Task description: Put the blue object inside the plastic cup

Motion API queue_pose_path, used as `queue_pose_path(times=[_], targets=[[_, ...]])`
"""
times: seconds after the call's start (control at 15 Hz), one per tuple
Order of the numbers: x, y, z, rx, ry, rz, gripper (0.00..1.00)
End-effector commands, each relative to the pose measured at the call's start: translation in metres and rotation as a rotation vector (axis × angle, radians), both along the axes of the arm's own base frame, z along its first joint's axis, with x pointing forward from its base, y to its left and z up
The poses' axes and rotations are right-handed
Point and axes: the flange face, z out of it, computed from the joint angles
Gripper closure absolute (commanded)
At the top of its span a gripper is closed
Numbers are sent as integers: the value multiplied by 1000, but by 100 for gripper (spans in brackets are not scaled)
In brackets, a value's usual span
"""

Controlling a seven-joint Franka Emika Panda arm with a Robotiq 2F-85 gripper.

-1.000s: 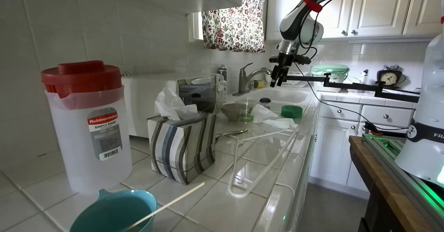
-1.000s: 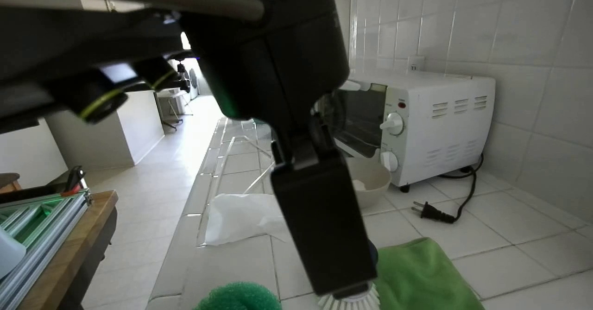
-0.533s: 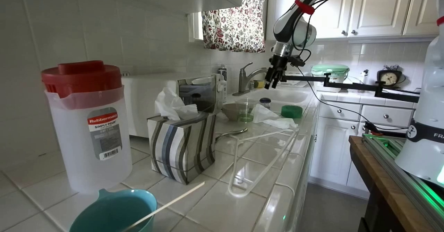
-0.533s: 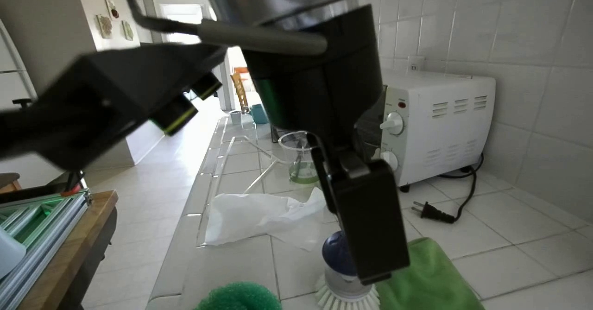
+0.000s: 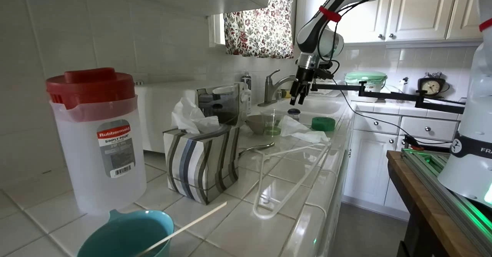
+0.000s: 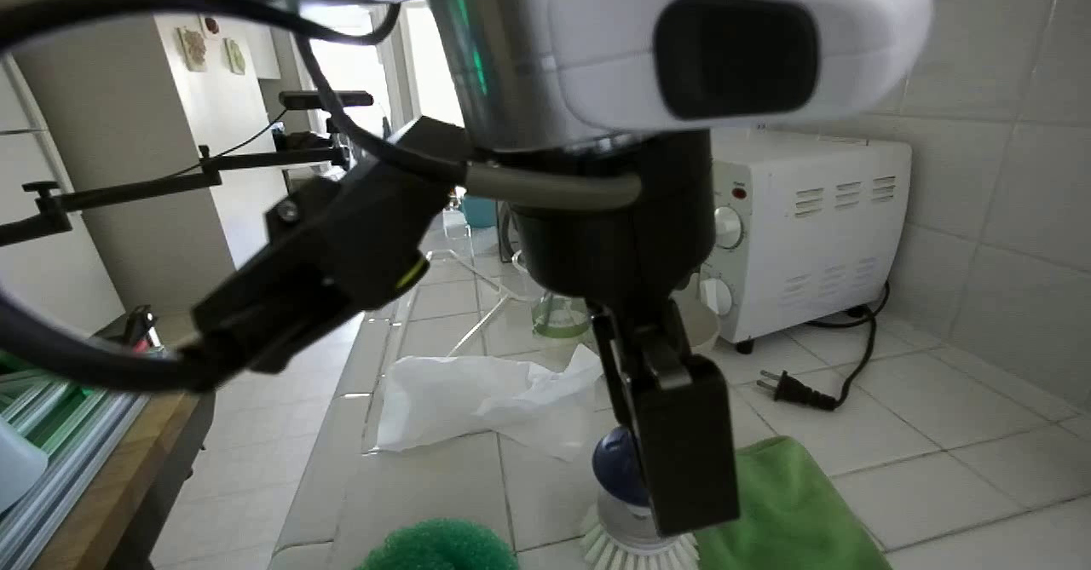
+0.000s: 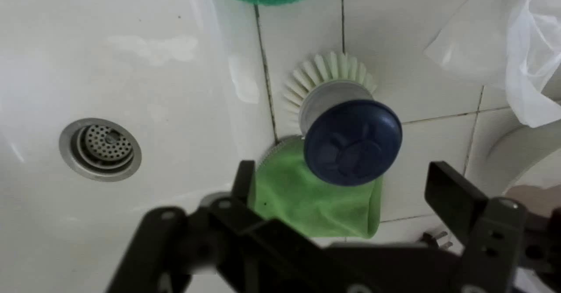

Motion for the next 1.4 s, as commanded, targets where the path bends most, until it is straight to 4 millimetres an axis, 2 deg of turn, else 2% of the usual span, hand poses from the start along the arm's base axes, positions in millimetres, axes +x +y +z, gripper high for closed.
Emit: queue_pose_path(times=[0.0, 0.6, 1.33], targets=[[8, -1, -8, 13, 30, -13, 0], [15, 8, -17, 21, 43, -6, 0], [16, 7, -20, 20, 84, -1, 0]])
